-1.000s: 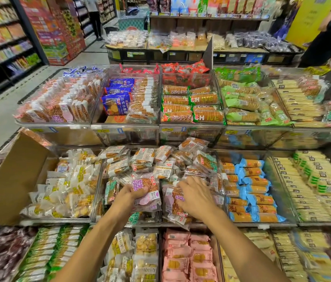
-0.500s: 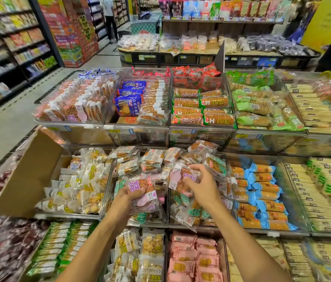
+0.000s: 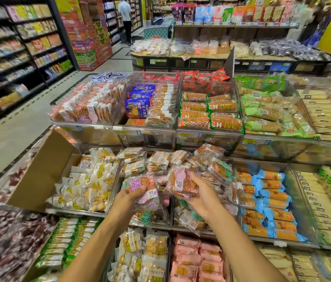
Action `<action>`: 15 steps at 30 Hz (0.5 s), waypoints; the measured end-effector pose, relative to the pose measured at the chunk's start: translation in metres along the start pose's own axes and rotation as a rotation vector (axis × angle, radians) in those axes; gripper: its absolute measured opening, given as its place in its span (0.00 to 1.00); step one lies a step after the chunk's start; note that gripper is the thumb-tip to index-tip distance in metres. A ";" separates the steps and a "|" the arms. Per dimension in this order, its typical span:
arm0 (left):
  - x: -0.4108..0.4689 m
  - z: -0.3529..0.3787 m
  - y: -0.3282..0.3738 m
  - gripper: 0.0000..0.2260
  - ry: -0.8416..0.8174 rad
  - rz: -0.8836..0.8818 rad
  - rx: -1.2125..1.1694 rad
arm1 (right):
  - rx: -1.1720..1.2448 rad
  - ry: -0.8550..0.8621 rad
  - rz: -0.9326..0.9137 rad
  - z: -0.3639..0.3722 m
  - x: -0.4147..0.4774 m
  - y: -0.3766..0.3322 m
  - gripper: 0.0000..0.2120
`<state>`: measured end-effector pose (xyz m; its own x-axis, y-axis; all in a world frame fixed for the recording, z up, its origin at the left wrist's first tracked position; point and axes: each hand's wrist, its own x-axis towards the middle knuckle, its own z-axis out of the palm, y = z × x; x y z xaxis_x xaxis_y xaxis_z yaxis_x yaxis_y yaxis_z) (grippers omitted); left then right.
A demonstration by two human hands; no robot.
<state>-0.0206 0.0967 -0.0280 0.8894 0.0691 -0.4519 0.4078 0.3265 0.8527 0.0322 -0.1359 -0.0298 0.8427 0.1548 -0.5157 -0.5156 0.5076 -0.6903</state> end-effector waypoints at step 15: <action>-0.094 -0.092 0.002 0.09 0.260 0.042 -0.006 | -0.481 -0.375 0.079 0.087 -0.011 0.058 0.17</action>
<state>-0.1225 0.1777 -0.0085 0.8223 0.3226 -0.4688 0.3697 0.3235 0.8710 0.0068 -0.0346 -0.0202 0.7511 0.5082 -0.4214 -0.5171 0.0562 -0.8541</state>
